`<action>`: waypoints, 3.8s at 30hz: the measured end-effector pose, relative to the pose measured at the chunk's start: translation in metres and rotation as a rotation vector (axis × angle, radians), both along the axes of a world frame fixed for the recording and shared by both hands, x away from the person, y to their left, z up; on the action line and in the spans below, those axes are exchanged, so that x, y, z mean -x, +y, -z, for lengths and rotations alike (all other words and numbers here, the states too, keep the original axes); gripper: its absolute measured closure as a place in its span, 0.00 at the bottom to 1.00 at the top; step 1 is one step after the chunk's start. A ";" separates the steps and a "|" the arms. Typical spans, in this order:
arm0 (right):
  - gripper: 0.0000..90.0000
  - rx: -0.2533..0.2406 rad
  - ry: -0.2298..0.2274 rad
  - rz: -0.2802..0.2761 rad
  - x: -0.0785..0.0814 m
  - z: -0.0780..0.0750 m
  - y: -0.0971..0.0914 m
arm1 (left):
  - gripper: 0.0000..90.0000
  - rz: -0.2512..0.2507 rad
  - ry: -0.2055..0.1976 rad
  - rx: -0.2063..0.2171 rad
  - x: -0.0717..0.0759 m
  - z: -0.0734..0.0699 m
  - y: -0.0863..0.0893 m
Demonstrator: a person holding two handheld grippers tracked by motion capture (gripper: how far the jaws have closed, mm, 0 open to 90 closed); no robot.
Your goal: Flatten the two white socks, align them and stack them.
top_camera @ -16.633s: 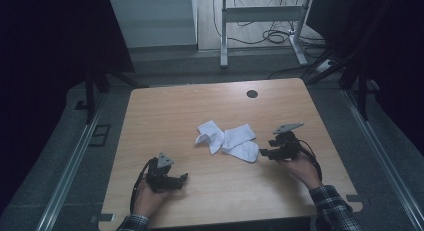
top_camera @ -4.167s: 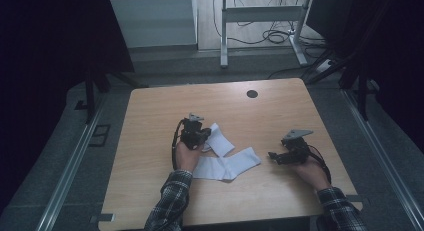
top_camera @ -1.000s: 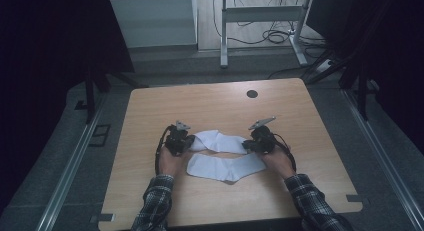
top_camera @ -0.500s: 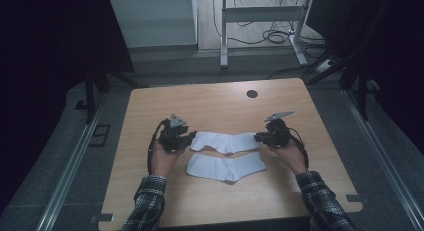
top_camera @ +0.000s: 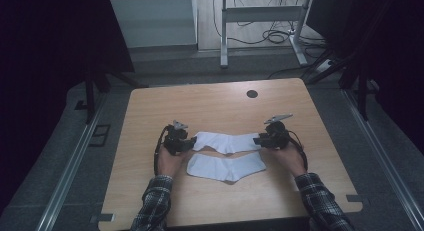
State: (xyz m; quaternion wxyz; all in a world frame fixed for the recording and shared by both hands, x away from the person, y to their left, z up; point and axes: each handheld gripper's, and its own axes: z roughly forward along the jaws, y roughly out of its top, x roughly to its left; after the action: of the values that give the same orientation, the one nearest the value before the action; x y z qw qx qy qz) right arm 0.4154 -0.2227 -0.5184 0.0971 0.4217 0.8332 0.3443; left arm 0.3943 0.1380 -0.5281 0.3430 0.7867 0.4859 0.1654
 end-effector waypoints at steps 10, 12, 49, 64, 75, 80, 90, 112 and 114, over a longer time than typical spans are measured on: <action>0.90 0.039 0.027 -0.010 -0.001 0.006 0.005 | 0.94 0.024 0.031 0.000 -0.004 0.008 -0.004; 0.90 0.054 0.010 -0.012 0.001 0.004 0.006 | 0.95 0.024 0.012 0.002 -0.002 0.004 -0.004; 0.90 0.021 0.007 -0.204 0.073 -0.042 0.002 | 0.94 0.138 -0.032 -0.002 0.108 -0.027 0.008; 0.60 0.077 -0.011 -0.150 0.073 -0.024 -0.004 | 0.57 0.090 -0.050 -0.050 0.098 -0.017 0.005; 0.54 0.111 0.020 -0.125 0.068 0.002 0.007 | 0.58 0.085 0.018 -0.037 0.083 0.004 0.002; 0.74 0.063 0.047 -0.125 0.068 0.003 0.003 | 0.73 0.112 0.046 0.020 0.081 0.008 0.002; 0.85 0.072 0.035 -0.140 0.069 -0.003 0.007 | 0.90 0.122 0.032 0.024 0.081 0.001 -0.001; 0.85 -0.008 -0.065 -0.074 0.029 -0.050 0.000 | 0.90 0.075 -0.064 0.061 0.042 -0.040 -0.002; 0.85 -0.009 -0.066 -0.067 0.023 -0.051 0.001 | 0.90 0.068 -0.066 0.059 0.037 -0.040 -0.003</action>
State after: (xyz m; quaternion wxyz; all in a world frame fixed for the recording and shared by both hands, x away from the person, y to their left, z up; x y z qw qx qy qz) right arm 0.3922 -0.2214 -0.4672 0.1111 0.3824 0.8415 0.3650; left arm 0.3576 0.1355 -0.4877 0.3873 0.7864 0.4521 0.1649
